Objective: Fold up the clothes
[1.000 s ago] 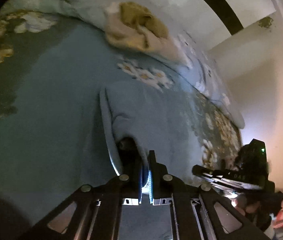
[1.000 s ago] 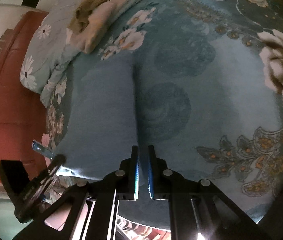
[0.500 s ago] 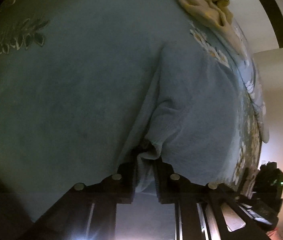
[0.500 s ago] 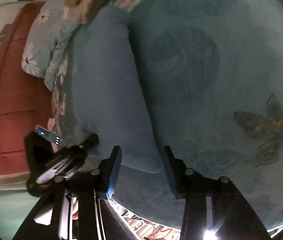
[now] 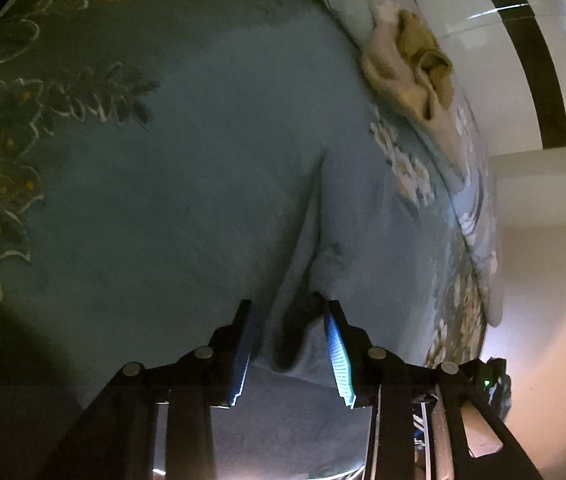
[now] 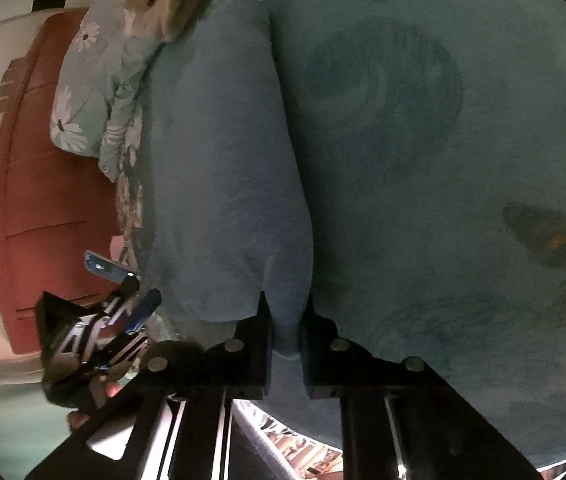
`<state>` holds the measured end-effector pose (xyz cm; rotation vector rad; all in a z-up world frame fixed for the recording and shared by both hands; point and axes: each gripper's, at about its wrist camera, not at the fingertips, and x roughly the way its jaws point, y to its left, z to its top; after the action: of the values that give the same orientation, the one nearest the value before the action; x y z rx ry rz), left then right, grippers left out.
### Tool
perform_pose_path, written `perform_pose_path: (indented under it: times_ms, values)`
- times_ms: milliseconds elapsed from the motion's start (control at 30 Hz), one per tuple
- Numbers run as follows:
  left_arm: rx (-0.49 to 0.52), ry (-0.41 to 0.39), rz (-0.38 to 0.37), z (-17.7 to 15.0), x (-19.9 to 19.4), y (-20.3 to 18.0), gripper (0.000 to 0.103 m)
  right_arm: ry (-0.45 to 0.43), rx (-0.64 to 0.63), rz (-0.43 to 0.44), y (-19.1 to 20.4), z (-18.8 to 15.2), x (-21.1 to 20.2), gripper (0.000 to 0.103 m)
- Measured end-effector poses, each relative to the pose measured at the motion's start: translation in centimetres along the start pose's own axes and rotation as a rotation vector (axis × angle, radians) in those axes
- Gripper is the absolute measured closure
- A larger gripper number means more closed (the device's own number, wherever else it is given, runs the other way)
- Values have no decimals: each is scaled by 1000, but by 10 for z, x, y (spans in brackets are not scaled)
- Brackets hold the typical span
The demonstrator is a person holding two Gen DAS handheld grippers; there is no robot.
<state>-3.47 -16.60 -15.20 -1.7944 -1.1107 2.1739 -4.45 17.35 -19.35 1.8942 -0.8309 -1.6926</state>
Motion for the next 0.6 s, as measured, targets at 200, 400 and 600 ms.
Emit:
perform_pose_path:
  times_ms: [200,400,600]
  values:
    - [62,10,1,3,-4,-19,59,-64,-85,-234,-23,81,-69,93]
    - [165,73,29,14,39,-66,57,-89,-103,-342,-27,150,-93,92]
    - [276,135,57,30,89,-115,50,-104,-134,-284,-37,149,-108,77]
